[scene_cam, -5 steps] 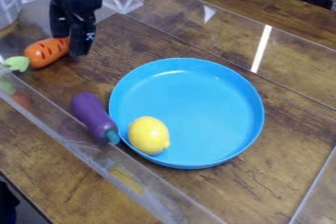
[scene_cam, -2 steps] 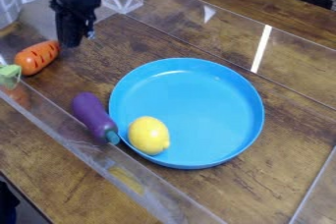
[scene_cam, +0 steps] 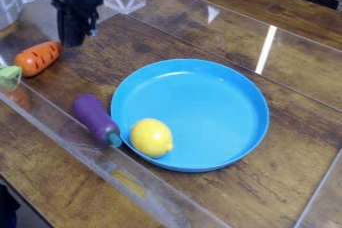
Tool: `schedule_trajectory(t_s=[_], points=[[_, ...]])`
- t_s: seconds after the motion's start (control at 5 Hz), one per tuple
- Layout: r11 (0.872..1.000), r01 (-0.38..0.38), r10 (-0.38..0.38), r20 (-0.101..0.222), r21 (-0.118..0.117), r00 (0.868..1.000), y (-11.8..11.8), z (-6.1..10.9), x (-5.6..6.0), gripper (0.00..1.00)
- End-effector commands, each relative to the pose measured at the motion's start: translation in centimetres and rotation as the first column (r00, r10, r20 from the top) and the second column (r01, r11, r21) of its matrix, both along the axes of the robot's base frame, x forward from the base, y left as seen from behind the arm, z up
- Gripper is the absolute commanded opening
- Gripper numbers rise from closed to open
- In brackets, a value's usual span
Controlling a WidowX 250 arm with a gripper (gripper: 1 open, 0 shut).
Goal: Put the carrot on the blue tray
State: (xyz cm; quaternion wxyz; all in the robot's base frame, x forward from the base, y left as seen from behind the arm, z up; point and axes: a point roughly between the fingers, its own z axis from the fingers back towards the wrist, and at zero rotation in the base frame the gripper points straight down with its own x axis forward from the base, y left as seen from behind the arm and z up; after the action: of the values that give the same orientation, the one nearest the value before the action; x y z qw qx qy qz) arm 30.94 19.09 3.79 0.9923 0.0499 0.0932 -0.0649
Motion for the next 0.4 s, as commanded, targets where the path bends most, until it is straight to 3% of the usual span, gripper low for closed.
schedule_trajectory(t_s=[0.0, 0.2], points=[[0.999, -0.012, 0.009, 0.066, 0.040, 0.998, -0.48, 2.74, 1.22, 0.00], [0.999, -0.034, 0.032, 0.064, 0.040, 0.997, -0.50, 2.99, 0.91, 0.00]])
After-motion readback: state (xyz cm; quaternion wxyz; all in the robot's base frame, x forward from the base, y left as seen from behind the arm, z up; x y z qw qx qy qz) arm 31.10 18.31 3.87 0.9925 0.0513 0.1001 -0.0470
